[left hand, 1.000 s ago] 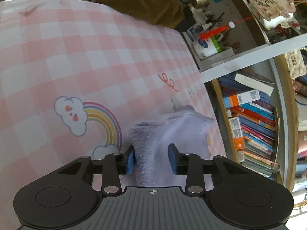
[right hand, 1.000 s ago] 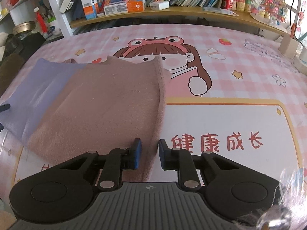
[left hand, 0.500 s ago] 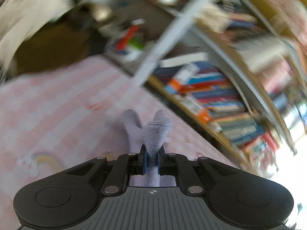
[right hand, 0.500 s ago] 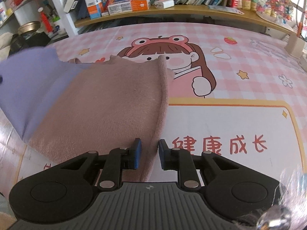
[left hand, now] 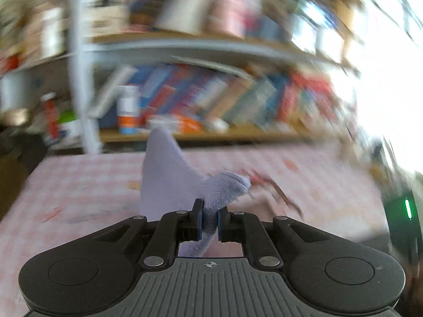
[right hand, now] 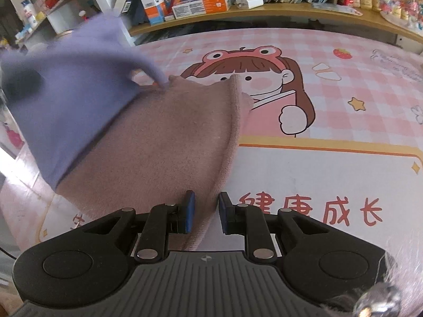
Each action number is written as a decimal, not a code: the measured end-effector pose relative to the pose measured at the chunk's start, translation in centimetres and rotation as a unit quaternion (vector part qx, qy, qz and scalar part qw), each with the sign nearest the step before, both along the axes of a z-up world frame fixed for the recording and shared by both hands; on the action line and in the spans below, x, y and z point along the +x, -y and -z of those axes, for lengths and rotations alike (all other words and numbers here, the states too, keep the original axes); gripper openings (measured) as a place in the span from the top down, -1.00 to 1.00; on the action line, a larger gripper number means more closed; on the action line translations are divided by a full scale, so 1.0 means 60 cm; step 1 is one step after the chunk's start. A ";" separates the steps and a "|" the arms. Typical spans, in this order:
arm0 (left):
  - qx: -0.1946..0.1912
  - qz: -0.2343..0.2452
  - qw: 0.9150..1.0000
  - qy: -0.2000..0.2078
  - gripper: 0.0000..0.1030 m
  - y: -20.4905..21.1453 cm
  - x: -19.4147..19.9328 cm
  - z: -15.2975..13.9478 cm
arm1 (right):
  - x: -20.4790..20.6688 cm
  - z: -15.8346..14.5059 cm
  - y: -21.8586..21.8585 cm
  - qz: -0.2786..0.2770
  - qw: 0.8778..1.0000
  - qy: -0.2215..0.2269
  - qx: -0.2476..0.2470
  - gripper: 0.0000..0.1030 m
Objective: Fold clothes
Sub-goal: 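Lift the hem end with both tools and fold it over toward the collar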
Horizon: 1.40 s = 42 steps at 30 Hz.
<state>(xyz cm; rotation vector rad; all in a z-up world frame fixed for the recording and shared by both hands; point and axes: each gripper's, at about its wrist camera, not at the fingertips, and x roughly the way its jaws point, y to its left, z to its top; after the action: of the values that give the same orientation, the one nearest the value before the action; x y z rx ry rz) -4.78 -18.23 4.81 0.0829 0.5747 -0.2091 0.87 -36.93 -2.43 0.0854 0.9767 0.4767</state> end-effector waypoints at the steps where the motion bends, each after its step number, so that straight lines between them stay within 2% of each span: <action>1: 0.027 0.026 0.999 -0.016 0.80 0.027 0.001 0.015 | 0.001 0.001 0.003 -0.004 1.000 -0.001 0.005 0.64; 4: 0.111 0.077 0.989 -0.064 0.72 0.089 0.003 0.065 | 0.005 0.003 0.012 -0.016 1.000 -0.006 0.020 0.64; 6: 0.154 0.085 0.982 -0.072 0.72 0.112 -0.002 0.088 | 0.008 0.005 0.018 -0.024 0.999 -0.010 0.030 0.64; 7: 0.163 0.084 0.980 -0.073 0.72 0.116 -0.004 0.093 | 0.009 0.006 0.022 -0.027 0.999 -0.013 0.036 0.64; 9: 0.155 0.069 0.983 -0.070 0.78 0.116 -0.005 0.090 | 0.012 0.008 0.029 -0.033 0.998 -0.016 0.047 0.63; 12: 0.127 0.037 0.991 -0.025 0.82 0.112 -0.017 0.059 | 0.013 0.010 0.033 -0.047 0.998 -0.014 0.051 0.64; 14: 0.126 0.035 0.991 -0.013 0.82 0.117 -0.023 0.049 | 0.016 0.013 0.035 -0.055 0.997 -0.013 0.053 0.64; 19: 0.168 0.057 0.981 -0.076 0.80 0.151 -0.014 0.102 | 0.020 0.015 0.041 -0.071 0.995 -0.013 0.062 0.64; 21: 0.194 0.062 0.975 -0.089 0.71 0.164 -0.014 0.122 | 0.022 0.016 0.043 -0.077 0.995 -0.012 0.065 0.63; 24: 0.216 0.062 0.970 -0.089 0.65 0.175 -0.017 0.134 | 0.027 0.008 0.062 -0.063 0.995 -0.018 0.069 0.36; 27: 0.199 0.059 0.975 -0.082 0.44 0.172 -0.026 0.118 | 0.036 -0.010 0.099 -0.039 0.991 -0.017 0.126 0.35; 31: 0.158 0.047 0.984 -0.066 0.38 0.154 -0.043 0.083 | 0.062 -0.027 0.108 -0.040 0.981 -0.039 0.187 0.21; 35: 0.105 0.025 0.993 -0.038 0.35 0.123 -0.069 0.033 | 0.092 -0.023 0.081 -0.042 0.975 -0.076 0.204 0.15; 37: 0.065 0.013 0.998 -0.019 0.33 0.100 -0.081 0.004 | 0.102 -0.015 0.070 -0.034 0.972 -0.099 0.208 0.14; 39: 0.034 -0.007 0.999 -0.002 0.20 0.074 -0.086 -0.017 | 0.109 -0.006 0.063 -0.028 0.968 -0.121 0.217 0.11; 42: 0.043 -0.067 0.997 -0.012 0.17 0.041 -0.065 -0.010 | 0.113 0.009 0.059 -0.022 0.962 -0.143 0.234 0.01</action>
<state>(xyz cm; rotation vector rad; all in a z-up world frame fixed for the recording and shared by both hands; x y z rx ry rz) -8.68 -20.71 5.43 0.1258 0.6107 -0.0543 7.64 -40.46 -2.95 0.5724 1.1327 0.7446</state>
